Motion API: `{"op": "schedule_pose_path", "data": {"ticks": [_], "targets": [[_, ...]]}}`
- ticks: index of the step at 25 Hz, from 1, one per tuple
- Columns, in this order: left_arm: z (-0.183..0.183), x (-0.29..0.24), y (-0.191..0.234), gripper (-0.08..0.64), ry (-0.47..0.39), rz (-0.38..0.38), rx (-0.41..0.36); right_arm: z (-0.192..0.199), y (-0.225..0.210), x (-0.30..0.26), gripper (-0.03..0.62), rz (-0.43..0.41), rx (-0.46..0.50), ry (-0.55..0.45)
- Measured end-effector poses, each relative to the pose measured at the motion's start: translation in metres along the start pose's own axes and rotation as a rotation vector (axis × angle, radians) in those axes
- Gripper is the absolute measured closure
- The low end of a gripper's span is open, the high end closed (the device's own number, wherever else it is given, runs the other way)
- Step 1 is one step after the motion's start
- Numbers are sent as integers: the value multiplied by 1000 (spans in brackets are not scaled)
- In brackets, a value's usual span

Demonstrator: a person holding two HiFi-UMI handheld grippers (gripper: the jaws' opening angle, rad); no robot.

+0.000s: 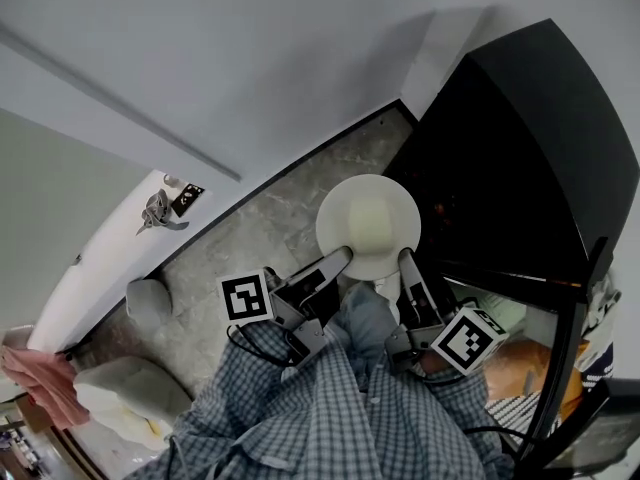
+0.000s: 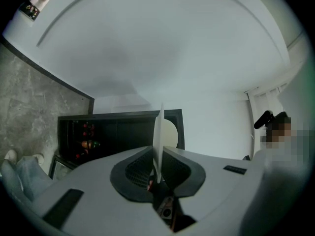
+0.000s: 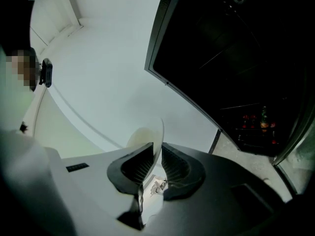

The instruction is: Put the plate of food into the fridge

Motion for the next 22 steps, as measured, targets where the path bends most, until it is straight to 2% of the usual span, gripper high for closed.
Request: {"op": "schedule_pose_path", "data": {"ticks": [7,14,19,22], "targets": [[9,-36,-10,525,51,-3,-2,-29,-10,6,534,33,8,-41],[14,-68,1,525,122,-17,-2,-44,-32,10,534,76,-10,-100],[13,-95,6,525,203,-23,-4,-52,-44,12,534,132,-31,-173],[8,-111,10,525,281,-32,-8,-51,-50,12,534,189,-58,-227]]}}
Point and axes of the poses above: the fingertips, and each gripper's own axes: x backward along the fingers, y to its left, z out of its underside, the point moved 8 cm from there along x, backward along the fingers, and after that the axes turned 10 degrees about -y, right-handed, at the moved point
